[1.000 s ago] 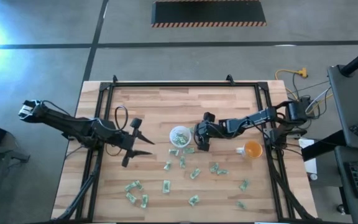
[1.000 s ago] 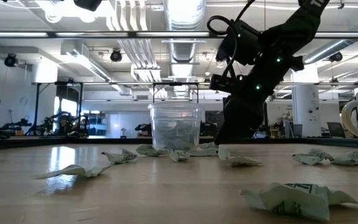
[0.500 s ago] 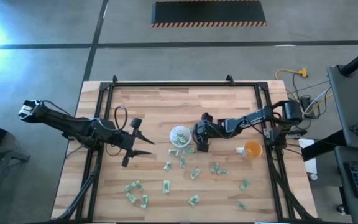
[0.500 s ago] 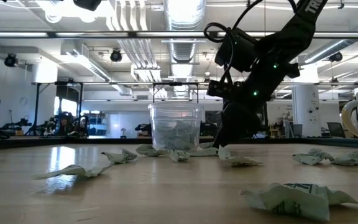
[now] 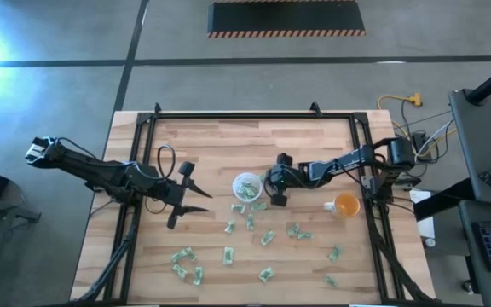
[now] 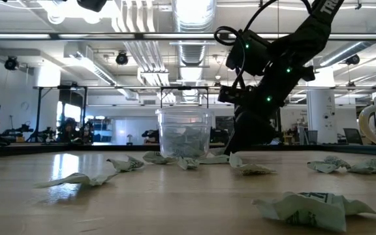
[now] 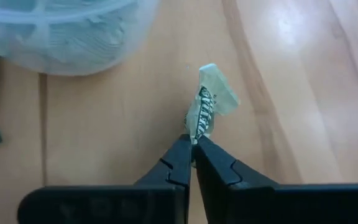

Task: Pick and place Stevia / Truvia into bins
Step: Put the light green stevia packet into the transparent container

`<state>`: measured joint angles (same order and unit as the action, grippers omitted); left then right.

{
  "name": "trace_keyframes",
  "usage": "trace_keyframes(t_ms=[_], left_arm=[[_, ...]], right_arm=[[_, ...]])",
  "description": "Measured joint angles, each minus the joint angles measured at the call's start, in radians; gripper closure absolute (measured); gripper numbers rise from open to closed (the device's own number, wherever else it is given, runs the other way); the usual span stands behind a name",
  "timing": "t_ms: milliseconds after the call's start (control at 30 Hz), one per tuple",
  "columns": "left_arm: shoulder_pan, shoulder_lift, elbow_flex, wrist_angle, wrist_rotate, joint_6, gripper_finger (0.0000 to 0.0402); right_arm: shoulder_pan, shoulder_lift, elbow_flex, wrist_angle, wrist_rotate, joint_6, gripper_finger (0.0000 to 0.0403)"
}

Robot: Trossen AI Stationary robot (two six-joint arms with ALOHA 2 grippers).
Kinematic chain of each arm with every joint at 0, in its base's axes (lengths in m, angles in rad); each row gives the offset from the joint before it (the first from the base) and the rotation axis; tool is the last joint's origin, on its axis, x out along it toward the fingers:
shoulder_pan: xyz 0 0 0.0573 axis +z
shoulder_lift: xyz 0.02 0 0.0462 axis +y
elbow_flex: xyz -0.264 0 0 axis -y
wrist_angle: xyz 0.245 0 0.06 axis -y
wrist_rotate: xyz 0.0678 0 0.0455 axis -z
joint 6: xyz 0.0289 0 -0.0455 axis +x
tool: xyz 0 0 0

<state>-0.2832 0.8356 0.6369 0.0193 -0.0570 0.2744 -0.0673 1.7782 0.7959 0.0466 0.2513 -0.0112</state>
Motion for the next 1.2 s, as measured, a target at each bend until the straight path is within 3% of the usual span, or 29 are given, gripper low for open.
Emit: trace_keyframes(t_ms=[333, 433, 767, 1000, 1200], left_arm=[[0.000, 0.000, 0.000, -0.001, 0.000, -0.001, 0.0242], [0.000, 0.001, 0.000, -0.001, 0.000, -0.001, 0.0242], [0.000, 0.002, -0.001, -0.001, 0.000, -0.002, 0.0242], [0.000, 0.002, -0.002, -0.001, 0.000, -0.002, 0.0242], [0.000, 0.002, -0.002, -0.002, 0.000, -0.002, 0.0242]], right_arm=[[0.021, -0.153, -0.001, -0.176, 0.194, 0.114, 0.0394], [0.049, -0.218, 0.000, -0.184, 0.207, 0.133, 0.0394], [0.175, -0.321, 0.000, -0.036, 0.124, 0.058, 0.0394], [0.194, -0.261, 0.000, 0.148, 0.032, -0.046, 0.0394], [0.194, -0.197, 0.043, 0.136, 0.002, -0.058, 0.0394]])
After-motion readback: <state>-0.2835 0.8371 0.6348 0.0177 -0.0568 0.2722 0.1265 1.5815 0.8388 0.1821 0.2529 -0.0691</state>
